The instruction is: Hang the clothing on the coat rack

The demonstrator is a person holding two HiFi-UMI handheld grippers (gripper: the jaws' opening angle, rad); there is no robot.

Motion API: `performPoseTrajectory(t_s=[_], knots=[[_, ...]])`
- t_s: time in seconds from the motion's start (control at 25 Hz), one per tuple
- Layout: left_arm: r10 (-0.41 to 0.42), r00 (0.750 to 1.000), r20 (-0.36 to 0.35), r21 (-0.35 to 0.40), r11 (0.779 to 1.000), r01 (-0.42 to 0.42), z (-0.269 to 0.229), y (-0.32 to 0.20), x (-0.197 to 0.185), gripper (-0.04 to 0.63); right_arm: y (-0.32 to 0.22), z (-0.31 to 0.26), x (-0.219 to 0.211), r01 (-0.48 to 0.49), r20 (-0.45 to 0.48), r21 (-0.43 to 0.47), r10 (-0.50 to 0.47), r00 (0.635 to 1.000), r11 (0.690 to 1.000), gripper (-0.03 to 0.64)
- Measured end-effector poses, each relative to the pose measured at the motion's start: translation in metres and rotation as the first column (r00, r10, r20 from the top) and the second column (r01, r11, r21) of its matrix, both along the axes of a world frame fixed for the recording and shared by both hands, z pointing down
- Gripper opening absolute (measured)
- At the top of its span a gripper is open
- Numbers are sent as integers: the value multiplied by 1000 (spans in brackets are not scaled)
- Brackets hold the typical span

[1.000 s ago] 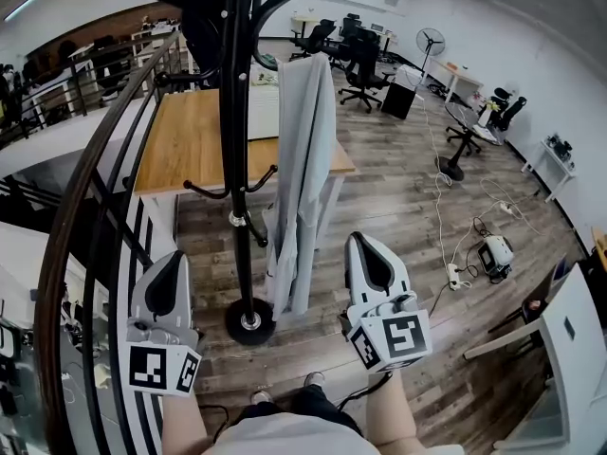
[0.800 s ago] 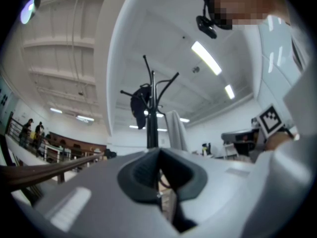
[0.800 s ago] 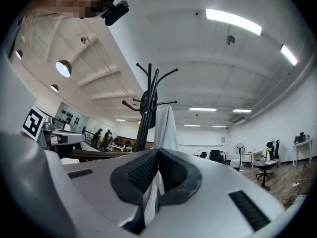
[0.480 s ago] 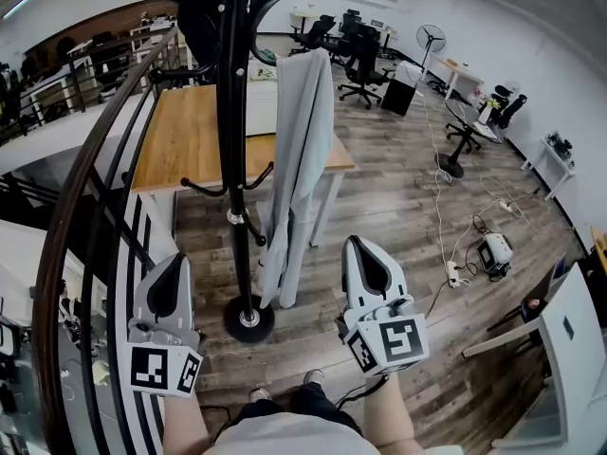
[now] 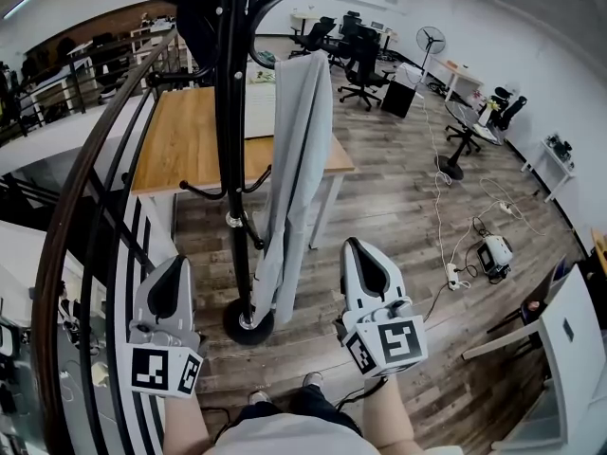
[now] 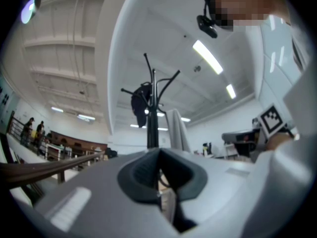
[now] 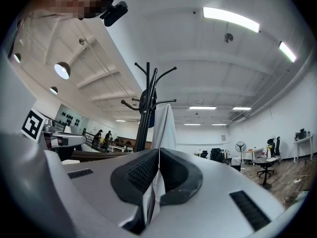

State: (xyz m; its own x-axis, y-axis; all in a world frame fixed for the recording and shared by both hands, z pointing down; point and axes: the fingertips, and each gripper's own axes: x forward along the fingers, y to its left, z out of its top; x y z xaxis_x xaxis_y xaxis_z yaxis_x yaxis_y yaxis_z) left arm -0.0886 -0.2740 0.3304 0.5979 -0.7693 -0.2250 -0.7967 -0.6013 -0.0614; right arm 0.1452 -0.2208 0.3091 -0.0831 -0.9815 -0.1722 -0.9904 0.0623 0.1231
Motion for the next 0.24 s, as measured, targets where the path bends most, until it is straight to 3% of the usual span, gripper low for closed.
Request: performPoseTrajectory(t_s=[0.24], knots=[[3,1000,-2,-1,1000,-3,-5,-3,6,6,-2,-4,6,-5,-1,-1,5,1000,1000,-2]])
